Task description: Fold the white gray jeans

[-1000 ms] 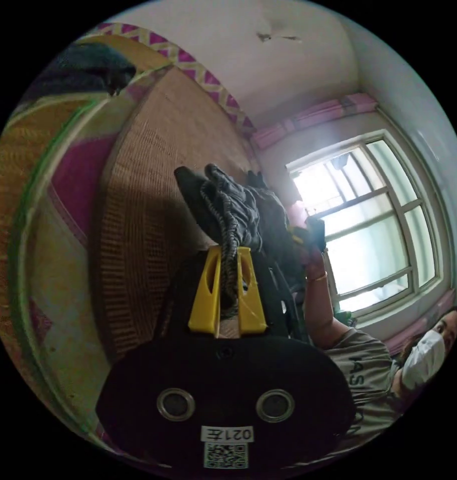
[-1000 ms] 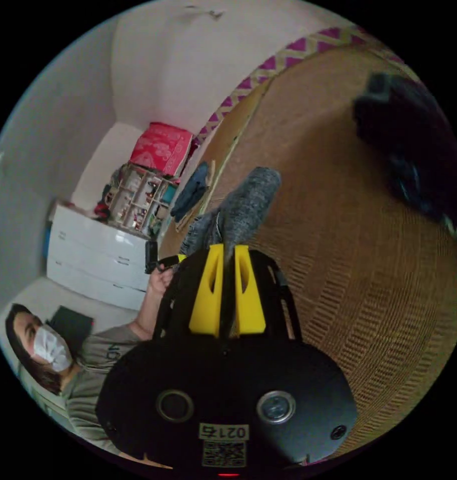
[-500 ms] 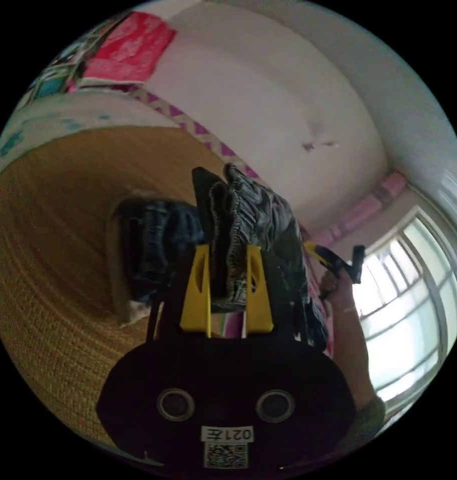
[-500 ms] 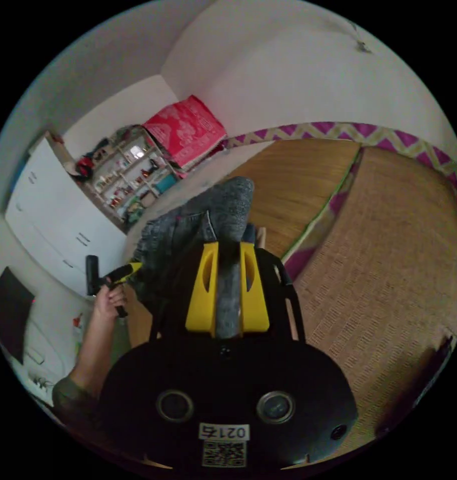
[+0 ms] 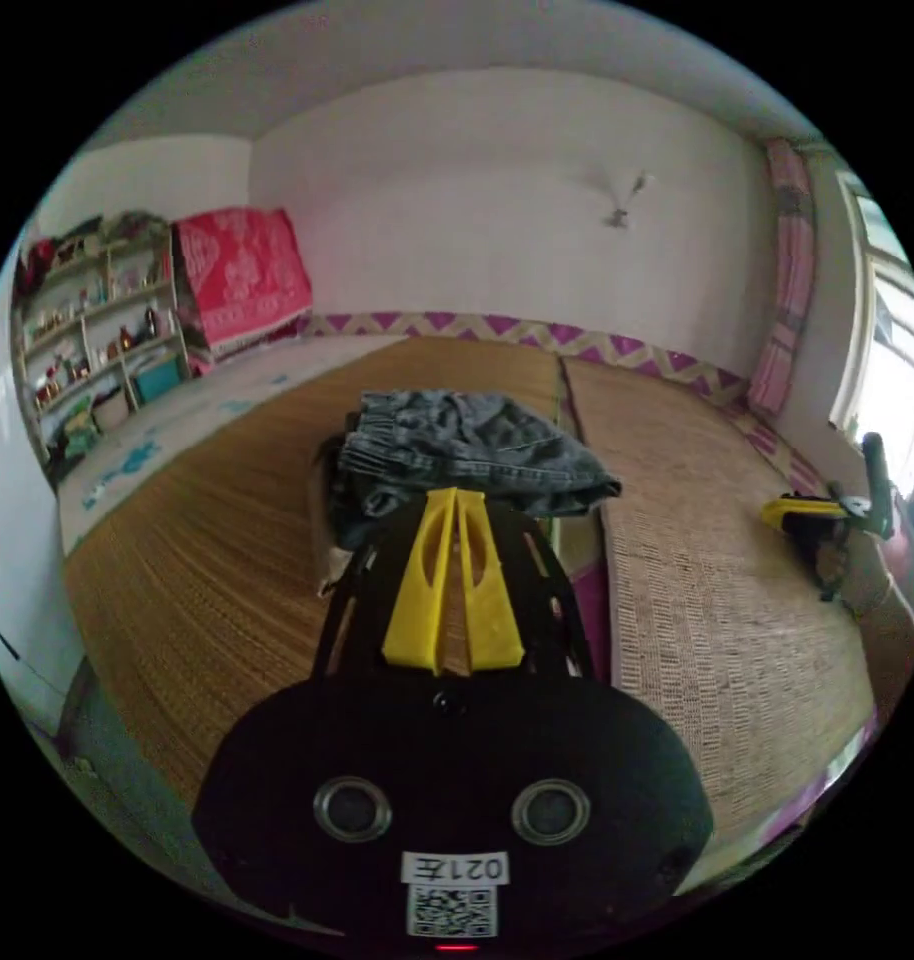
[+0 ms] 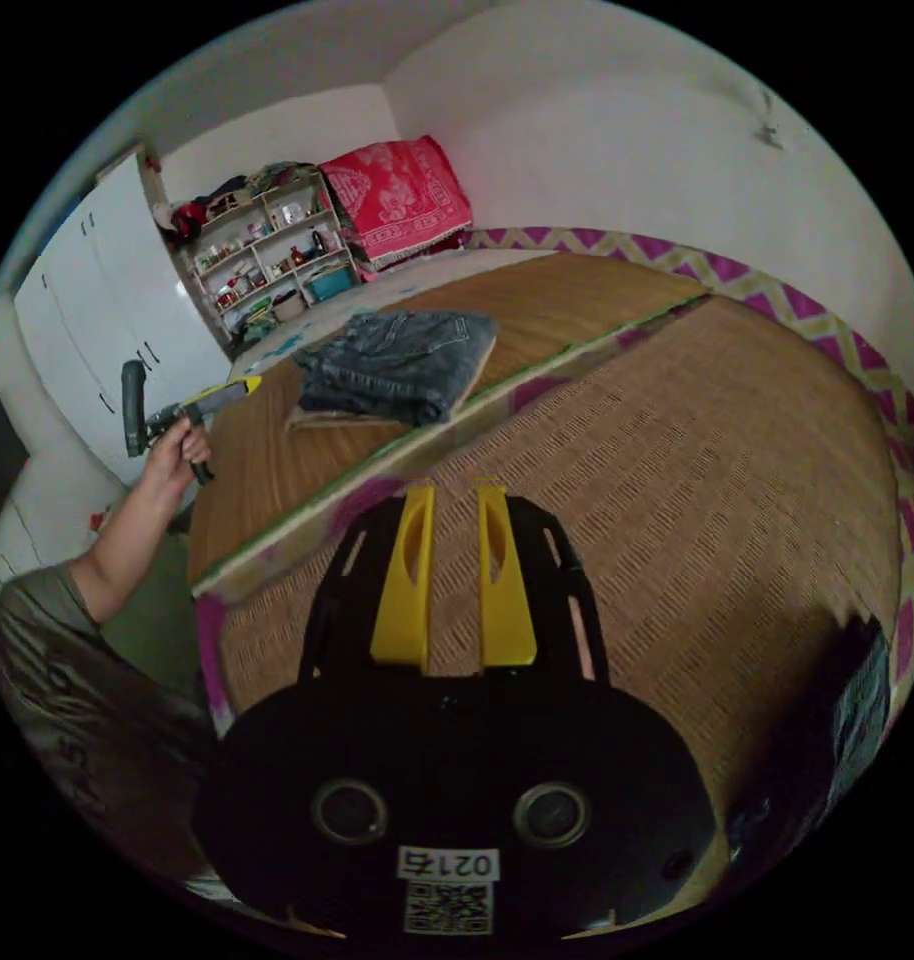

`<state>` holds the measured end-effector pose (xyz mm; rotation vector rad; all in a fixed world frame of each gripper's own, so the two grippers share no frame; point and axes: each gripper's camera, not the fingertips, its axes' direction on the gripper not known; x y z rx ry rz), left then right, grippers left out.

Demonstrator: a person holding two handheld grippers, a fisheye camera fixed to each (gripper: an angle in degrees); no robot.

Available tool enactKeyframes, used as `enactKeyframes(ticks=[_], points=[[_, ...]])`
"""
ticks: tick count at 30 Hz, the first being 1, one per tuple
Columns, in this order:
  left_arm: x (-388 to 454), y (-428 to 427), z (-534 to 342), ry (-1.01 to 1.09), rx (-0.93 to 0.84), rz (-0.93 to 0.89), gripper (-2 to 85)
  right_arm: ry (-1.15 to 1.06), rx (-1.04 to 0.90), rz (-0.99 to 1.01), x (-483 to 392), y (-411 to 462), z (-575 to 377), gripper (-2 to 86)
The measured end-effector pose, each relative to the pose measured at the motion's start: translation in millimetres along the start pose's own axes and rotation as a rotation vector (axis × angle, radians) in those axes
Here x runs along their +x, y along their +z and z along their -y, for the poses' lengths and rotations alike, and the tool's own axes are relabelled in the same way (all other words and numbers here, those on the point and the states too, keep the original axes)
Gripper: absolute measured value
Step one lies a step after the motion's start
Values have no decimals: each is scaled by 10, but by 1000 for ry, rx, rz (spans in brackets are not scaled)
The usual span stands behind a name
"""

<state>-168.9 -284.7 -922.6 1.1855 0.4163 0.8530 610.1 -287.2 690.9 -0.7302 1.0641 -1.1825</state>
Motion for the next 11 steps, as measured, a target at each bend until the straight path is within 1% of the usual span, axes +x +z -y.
enactKeyframes(ticks=[1,3,4,5,7,9,11], points=[[324,-106,-98,51,36,39,0,-8,24,-44,-33,-194,-304,74],[797,-168,-213,137,23,34,18,-5,47,-135,-43,-492,-750,74],[1090,-166,-273,185,-20,-12,17,11,63,-205,-18,-694,-1038,71],[1230,-166,-305,198,-38,-39,17,25,71,-238,7,-796,-1176,68],[1771,-187,-443,225,-66,-124,-2,80,99,-365,150,-1174,-1677,61],[2183,-195,-532,271,-89,-194,-6,131,80,-472,295,-1413,-1980,65],[2536,-206,-605,274,-101,-209,-8,168,42,-557,438,-1594,-2196,84]])
